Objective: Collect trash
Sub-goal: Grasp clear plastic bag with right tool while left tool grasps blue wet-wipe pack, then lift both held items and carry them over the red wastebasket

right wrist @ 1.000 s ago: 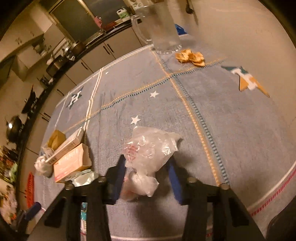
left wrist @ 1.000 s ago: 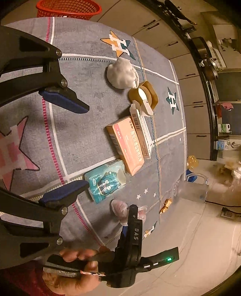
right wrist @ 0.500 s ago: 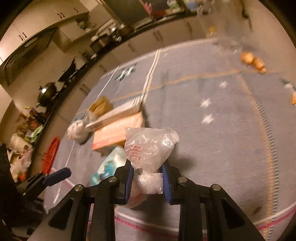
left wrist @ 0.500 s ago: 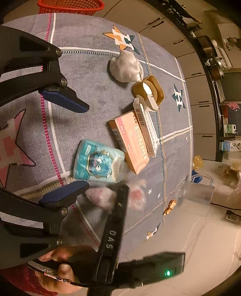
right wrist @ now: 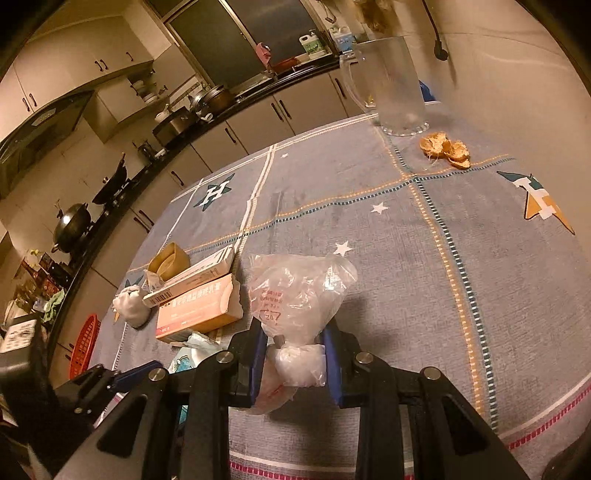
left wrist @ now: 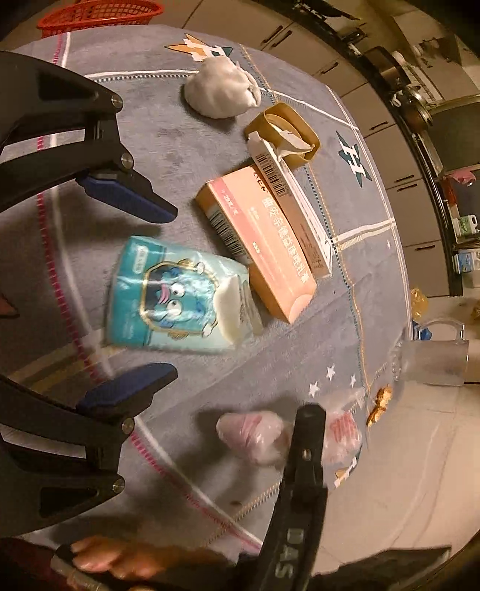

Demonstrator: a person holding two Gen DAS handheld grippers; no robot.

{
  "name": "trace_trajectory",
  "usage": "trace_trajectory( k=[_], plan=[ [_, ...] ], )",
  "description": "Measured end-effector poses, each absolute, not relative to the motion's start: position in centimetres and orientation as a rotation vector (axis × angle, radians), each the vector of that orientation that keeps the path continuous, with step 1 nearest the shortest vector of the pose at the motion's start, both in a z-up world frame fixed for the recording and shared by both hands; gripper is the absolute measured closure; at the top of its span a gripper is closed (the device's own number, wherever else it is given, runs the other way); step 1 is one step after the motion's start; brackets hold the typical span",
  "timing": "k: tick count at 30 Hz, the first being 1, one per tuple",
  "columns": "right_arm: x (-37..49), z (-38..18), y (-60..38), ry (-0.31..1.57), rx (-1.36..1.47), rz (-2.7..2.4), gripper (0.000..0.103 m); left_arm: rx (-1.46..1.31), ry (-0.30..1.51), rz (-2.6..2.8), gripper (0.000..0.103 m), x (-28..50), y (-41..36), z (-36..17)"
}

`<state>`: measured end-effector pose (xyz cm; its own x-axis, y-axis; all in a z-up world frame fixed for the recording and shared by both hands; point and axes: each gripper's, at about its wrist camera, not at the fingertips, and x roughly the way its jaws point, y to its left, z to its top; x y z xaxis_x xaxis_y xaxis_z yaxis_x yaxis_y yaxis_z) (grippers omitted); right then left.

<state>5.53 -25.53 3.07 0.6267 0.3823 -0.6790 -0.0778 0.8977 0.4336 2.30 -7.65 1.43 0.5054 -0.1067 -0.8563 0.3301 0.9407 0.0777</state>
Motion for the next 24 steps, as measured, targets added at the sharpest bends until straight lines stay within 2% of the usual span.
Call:
trace_trajectory(
  k=[2, 6, 10, 15, 24],
  plan=[
    [5.4, 3.0, -25.8, 0.859, 0.387, 0.275, 0.073, 0.231, 1.012, -0.27, 0.029, 2.6, -7.5, 1.1],
    [5.5, 2.9, -25.7, 0.857, 0.388, 0.285, 0.073, 0.193, 0.999, -0.302, 0.05, 2.8, -7.3, 1.2],
    [5.4, 2.9, -25.5, 0.851, 0.387, 0.299, 0.073, 0.203, 0.98, -0.32, 0.054, 2.4, -7.6, 1.1],
    [5.2, 3.1, -24.8, 0.84, 0.36, 0.31, 0.073, 0.199, 0.934, -0.329, 0.072, 1.3, -7.3, 1.8],
    [4.2, 3.8, -22.7, 0.794, 0.267, 0.357, 0.073, 0.144, 0.883, -0.311, 0.074, -0.3, -5.3, 3.4]
  ],
)
